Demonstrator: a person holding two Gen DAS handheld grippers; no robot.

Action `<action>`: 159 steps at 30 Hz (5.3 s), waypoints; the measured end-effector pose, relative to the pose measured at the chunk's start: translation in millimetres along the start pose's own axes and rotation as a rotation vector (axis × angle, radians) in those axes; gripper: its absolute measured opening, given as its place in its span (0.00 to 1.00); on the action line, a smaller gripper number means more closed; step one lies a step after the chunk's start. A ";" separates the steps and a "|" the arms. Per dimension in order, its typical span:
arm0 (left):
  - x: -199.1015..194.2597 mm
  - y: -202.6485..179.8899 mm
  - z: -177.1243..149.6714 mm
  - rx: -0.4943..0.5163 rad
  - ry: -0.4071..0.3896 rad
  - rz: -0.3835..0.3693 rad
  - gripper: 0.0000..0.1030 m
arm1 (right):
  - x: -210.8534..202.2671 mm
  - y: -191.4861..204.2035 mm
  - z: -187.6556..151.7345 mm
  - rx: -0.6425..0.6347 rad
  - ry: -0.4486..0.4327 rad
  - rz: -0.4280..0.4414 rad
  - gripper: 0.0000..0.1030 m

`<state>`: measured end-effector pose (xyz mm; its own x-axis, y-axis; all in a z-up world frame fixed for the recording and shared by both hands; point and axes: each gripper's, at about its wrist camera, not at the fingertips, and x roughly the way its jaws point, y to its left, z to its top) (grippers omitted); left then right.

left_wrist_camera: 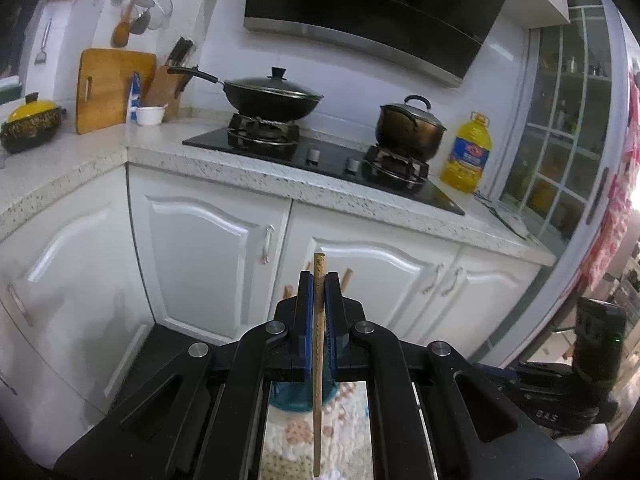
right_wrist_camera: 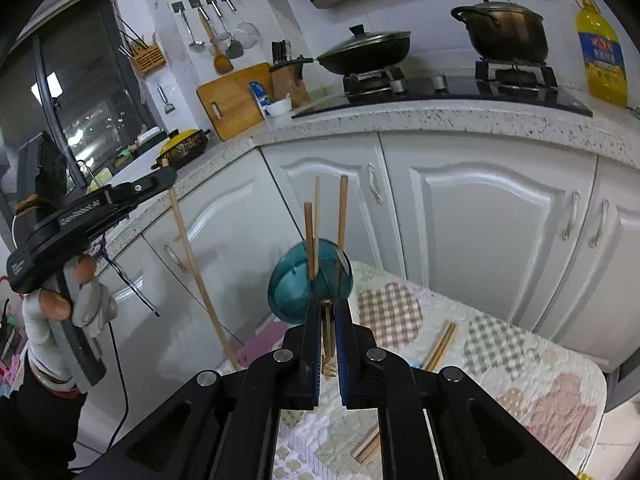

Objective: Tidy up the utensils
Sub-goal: 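Lift the chopstick with the left gripper while the right carries the gold fork to the holder, then lower the chopstick and gold fork into the holder and open both grippers, then withdraw both open grippers from the holder toward the remaining chopsticks, then move the left gripper over a chopstick while the right approaches the other chopsticks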

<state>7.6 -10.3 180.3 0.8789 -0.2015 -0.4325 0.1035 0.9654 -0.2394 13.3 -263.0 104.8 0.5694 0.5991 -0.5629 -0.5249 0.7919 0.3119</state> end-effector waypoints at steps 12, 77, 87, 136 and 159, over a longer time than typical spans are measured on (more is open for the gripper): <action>28.3 8.9 30.2 -0.004 -0.086 0.119 0.04 | 26.1 11.4 31.6 -0.012 -0.006 0.049 0.06; 125.1 35.1 -43.6 -0.045 0.109 0.201 0.31 | 135.9 -28.0 0.5 0.141 0.213 0.019 0.30; 95.1 34.2 -57.0 -0.059 0.115 0.195 0.35 | 115.0 -21.1 -6.8 0.130 0.182 -0.017 0.32; 54.3 -94.2 -149.6 0.113 0.253 0.060 0.35 | -11.9 -47.8 -80.6 0.200 0.095 -0.232 0.44; 103.8 -56.9 -205.5 0.033 0.463 0.050 0.35 | 116.6 -104.0 -103.7 0.229 0.358 -0.275 0.46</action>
<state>-2.8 -120.1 -29.6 0.5834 -0.2001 -0.7872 0.0881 0.9790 -0.1836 68.7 -287.7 -72.7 0.3933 0.3184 -0.8625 -0.2110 0.9444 0.2524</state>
